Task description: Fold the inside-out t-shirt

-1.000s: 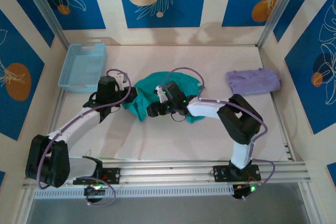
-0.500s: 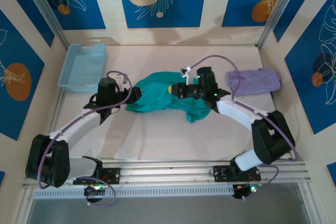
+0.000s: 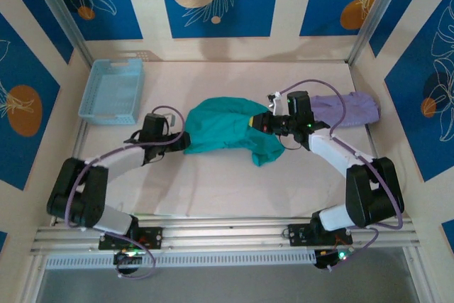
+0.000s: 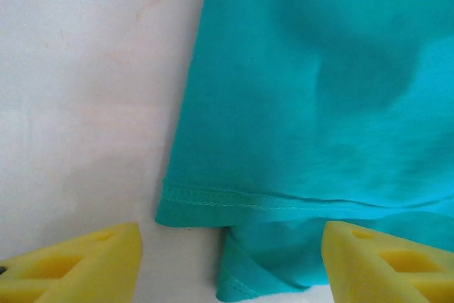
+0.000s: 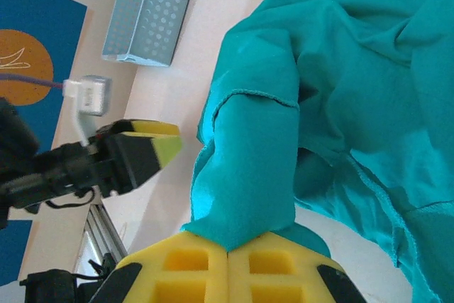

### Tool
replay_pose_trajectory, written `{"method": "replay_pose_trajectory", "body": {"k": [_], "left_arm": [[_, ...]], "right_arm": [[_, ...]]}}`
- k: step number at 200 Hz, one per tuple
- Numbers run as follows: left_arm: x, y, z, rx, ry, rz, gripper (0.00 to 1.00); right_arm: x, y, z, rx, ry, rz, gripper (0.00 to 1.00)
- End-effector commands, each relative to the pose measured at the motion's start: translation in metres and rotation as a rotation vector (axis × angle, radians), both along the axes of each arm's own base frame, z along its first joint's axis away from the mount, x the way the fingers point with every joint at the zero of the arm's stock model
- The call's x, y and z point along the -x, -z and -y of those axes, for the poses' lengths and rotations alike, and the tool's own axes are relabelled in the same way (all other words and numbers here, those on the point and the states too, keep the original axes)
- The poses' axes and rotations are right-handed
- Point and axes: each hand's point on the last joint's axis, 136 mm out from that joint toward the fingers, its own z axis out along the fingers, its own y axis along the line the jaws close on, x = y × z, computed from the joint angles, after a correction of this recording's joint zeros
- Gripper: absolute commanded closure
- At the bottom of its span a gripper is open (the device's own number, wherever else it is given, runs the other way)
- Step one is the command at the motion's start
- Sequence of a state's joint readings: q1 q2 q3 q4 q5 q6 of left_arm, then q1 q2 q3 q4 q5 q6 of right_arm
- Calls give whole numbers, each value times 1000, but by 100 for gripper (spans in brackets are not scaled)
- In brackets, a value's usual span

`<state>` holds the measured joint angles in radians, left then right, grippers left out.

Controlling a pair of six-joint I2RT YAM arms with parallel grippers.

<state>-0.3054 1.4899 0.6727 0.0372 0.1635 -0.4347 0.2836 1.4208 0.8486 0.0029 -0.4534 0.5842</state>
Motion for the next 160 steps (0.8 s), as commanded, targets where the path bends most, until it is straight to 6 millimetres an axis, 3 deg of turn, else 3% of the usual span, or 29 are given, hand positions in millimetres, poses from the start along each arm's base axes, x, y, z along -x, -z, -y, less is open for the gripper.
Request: {"method": "replay_pose_trajectory", "body": {"k": [1,22,42,56,68,88,108,130,141,160], "left_arm": [[-19,-2,9,6,22,21,36],[-34,3,14,4,25,25,46],[-45,2,25,43,52,35,67],[-53,-9,30,66,65,72,83],[-60,-34,32,86,70,132,97],[-64,-110,29,116,63,303,100],[-52,-216,26,206,50,525,100],[-24,-330,18,294,53,766,100],[-11,-374,11,297,42,861,100],[2,-427,-1,263,20,979,100]], "right_arm": [[5,9,-2,-10,-21,-45,100],[6,12,-2,-11,-22,-47,100],[4,6,0,-13,-18,-29,100],[-1,-10,3,-20,-8,15,100],[-6,-34,6,-25,1,76,100],[-10,-91,18,-11,33,225,100],[-2,-159,24,-17,46,406,100],[17,-233,28,-34,50,580,100],[26,-264,30,-43,59,656,100],[40,-309,36,-55,81,762,100]]}}
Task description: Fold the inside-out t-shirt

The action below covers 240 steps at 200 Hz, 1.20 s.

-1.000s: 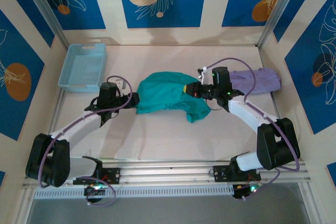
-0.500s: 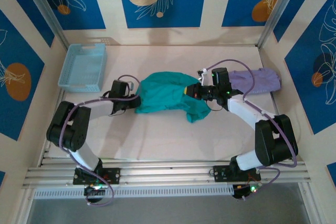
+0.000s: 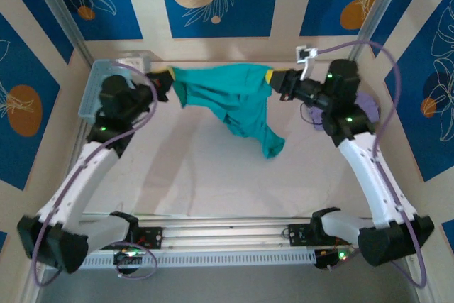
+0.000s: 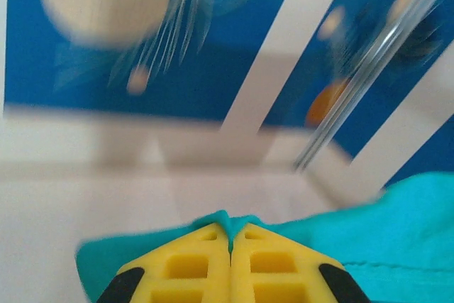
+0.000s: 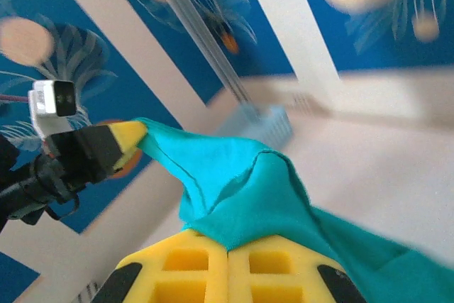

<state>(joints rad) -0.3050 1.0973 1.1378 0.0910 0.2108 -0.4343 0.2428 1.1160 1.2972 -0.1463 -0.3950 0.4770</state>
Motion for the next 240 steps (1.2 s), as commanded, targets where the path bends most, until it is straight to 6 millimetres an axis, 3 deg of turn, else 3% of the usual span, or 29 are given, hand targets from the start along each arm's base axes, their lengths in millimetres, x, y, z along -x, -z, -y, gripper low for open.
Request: {"method": "replay_pose_trajectory", "body": {"k": [1,29,52,71,95,110,127,145,169,186,206,240], "left_arm": [[14,-55,-13,-9,-50,115,100],[22,-98,-21,-27,-88,182,100],[26,-116,-24,-44,-99,217,100],[17,-115,-24,-89,-120,195,100],[-6,-93,-19,-126,-124,136,100],[-25,-73,-9,-140,-96,83,100],[-42,-41,6,-141,-36,4,100],[-55,6,22,-115,34,-97,100],[-62,88,39,-84,100,-238,100],[-65,138,48,-82,130,-323,100],[-68,174,56,-91,158,-398,100],[-69,196,67,-97,195,-443,100]], "right_arm": [[16,-36,6,17,27,90,100],[29,-77,15,15,64,183,100],[36,-93,18,8,72,218,100],[38,-92,14,6,49,208,100],[28,-69,8,16,45,136,100],[18,-39,3,27,40,54,100],[5,17,-1,60,59,-88,100],[-10,101,0,134,118,-281,100],[-12,225,1,297,162,-517,100],[-12,286,5,441,171,-606,92],[-21,315,8,660,208,-539,74],[-32,310,-24,898,199,-261,50]]}}
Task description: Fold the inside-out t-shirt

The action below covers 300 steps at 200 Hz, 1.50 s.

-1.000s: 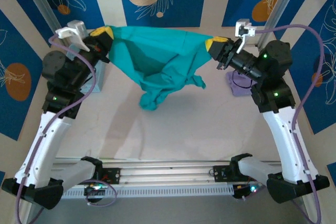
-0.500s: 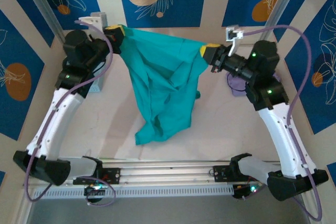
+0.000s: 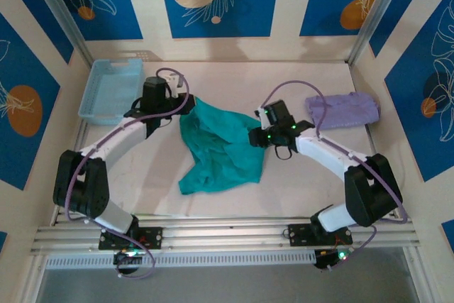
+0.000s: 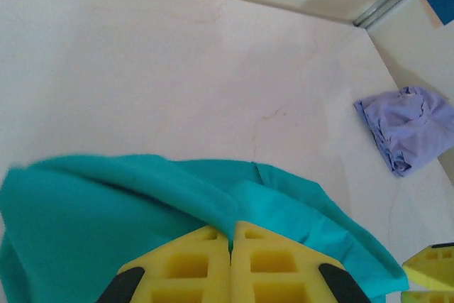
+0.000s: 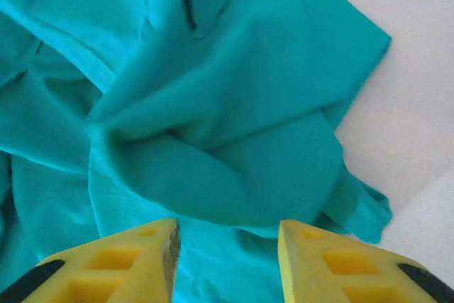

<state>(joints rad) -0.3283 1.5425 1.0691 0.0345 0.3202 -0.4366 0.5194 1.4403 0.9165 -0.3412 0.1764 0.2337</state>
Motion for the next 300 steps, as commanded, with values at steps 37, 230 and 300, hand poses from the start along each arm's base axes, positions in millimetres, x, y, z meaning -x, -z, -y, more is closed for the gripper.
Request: {"method": "replay_pose_trajectory", "body": {"k": [37,230,300], "left_arm": [[-5,-33,17,70,58,102,100],[-11,-42,16,34,55,121,100],[-9,-45,16,39,58,121,100]], "right_arm": [[-27,-23,-67,216,-295,349,45],[-26,-44,-30,199,-158,320,38],[-40,1,-60,359,-295,317,40]]}}
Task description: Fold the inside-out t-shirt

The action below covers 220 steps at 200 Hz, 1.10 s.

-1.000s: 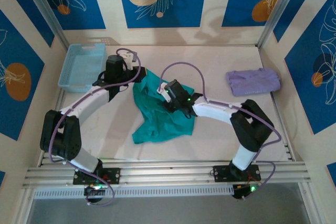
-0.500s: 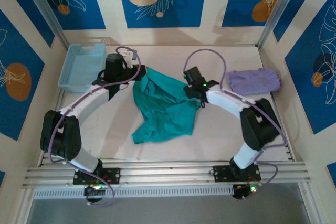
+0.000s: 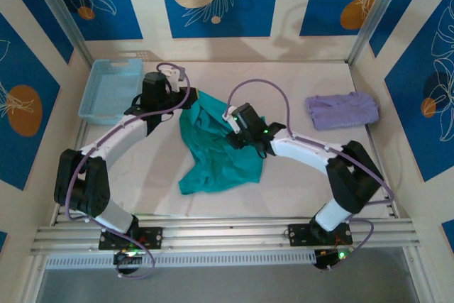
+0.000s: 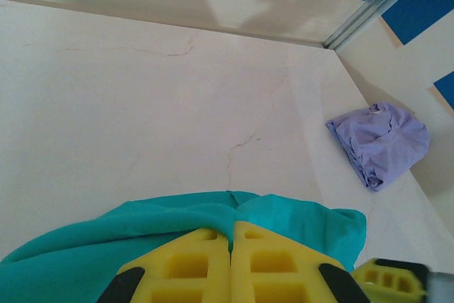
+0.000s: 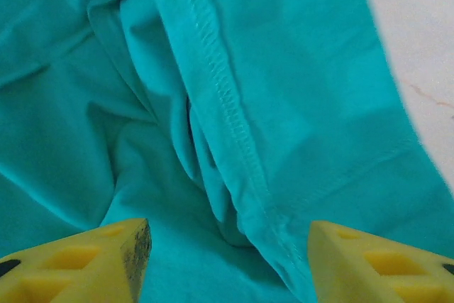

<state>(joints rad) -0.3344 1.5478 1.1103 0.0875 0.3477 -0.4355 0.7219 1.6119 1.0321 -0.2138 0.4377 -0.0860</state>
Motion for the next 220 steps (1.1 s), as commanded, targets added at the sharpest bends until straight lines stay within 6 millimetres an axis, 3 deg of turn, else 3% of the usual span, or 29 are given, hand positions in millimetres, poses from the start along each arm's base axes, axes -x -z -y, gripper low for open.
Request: {"method": "replay_pose_trajectory", "body": {"k": [1,33,65,108,157,178,194,205,220], "left_arm": [[-1,-17,6,-2,27,43,100],[-1,-17,5,-4,26,43,100],[-3,-14,7,0,29,34,100],[-10,-7,10,-2,30,18,100],[-35,-3,15,-5,7,12,100],[-63,-1,21,-23,-11,5,78],[-78,8,6,-121,-78,-22,58],[-74,11,-7,-165,-115,-34,50],[-55,15,-20,-172,-144,-28,41]], "right_arm": [[-17,3,1,59,2,48,40],[-37,14,17,126,82,80,45],[-49,1,18,81,116,110,80],[-49,-22,21,-116,148,28,99],[-58,-58,38,-411,229,-110,100],[-72,-73,56,-594,316,-194,100],[-85,-76,76,-696,393,-243,100],[-93,-74,88,-739,438,-263,100],[-102,-68,101,-779,480,-291,100]]}}
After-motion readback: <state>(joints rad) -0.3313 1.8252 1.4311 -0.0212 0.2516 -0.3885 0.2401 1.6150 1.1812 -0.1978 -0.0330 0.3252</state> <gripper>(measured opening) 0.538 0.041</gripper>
